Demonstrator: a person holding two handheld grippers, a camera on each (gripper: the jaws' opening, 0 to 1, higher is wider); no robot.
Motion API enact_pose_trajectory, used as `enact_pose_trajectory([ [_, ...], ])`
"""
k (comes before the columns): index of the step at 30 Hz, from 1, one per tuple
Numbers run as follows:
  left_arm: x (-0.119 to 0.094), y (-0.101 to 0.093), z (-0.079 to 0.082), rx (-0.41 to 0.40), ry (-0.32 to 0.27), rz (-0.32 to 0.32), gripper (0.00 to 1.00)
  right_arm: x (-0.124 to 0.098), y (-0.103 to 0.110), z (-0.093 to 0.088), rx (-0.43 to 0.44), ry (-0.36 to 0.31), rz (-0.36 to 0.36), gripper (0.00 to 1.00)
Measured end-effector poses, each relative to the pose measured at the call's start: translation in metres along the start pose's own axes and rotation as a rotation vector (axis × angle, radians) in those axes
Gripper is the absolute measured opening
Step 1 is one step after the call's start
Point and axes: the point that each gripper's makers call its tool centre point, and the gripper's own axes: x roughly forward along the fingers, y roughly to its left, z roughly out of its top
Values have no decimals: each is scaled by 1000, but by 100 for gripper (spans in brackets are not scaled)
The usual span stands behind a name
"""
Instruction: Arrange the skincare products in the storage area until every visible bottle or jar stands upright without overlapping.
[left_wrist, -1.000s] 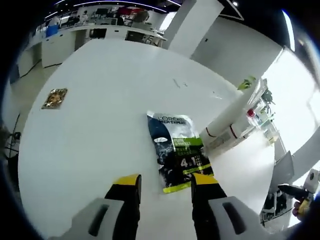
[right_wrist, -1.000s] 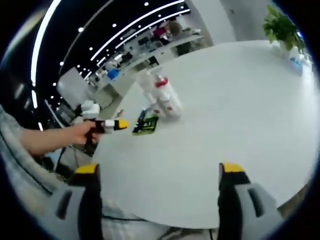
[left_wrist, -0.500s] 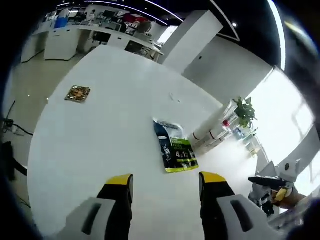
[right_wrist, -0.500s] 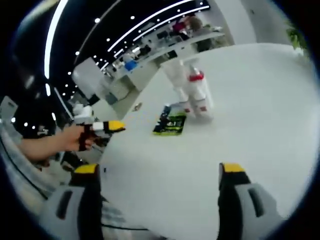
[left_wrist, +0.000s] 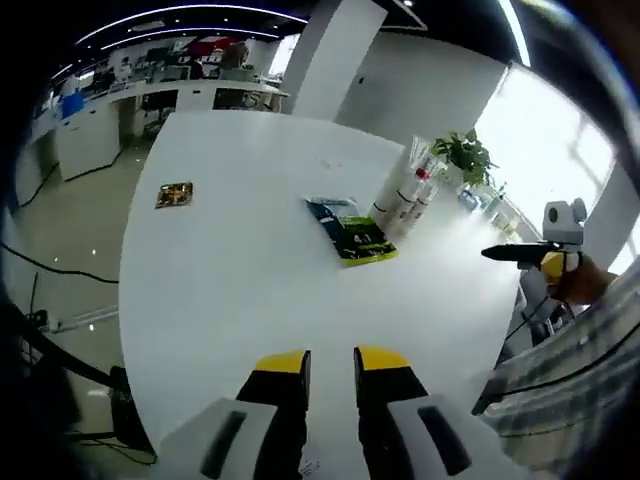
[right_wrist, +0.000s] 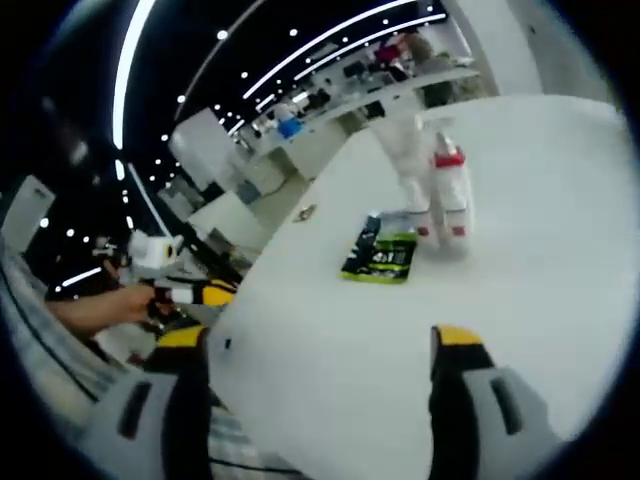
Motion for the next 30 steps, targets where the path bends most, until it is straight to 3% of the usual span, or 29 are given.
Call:
enact_pose_trajectory([
  [2,-4,2,-4,-7,-2,12,11,2,3,0,-5,-1,6,88],
  [4,-9,8,-10,55,5,54,7,6,5,-3,2,7,15,87],
  [7,-12,9,-24,80,56,58,7,11,9,-6,2,14,25,87],
  [9,-15,15,-33,153,105,80,9,13,12,-8,5,20,32,87],
  [12,-16,17,-45,259,166,71,22,15,15,-12,7,31,39,87],
  [14,-14,20,-47,306,182,77,41,15,15,-12,9,29,40,87],
  [17,-11,18,-63,428,285,47,62,15,14,-14,18,29,38,87],
  [21,-8,18,-74,595,355,26,64,14,13,-18,25,35,36,88],
  [25,-7,22,-89,742,470,-1,67,13,13,-20,26,40,37,88],
  [30,-4,32,-88,821,518,-3,63,10,12,-18,25,37,36,87],
])
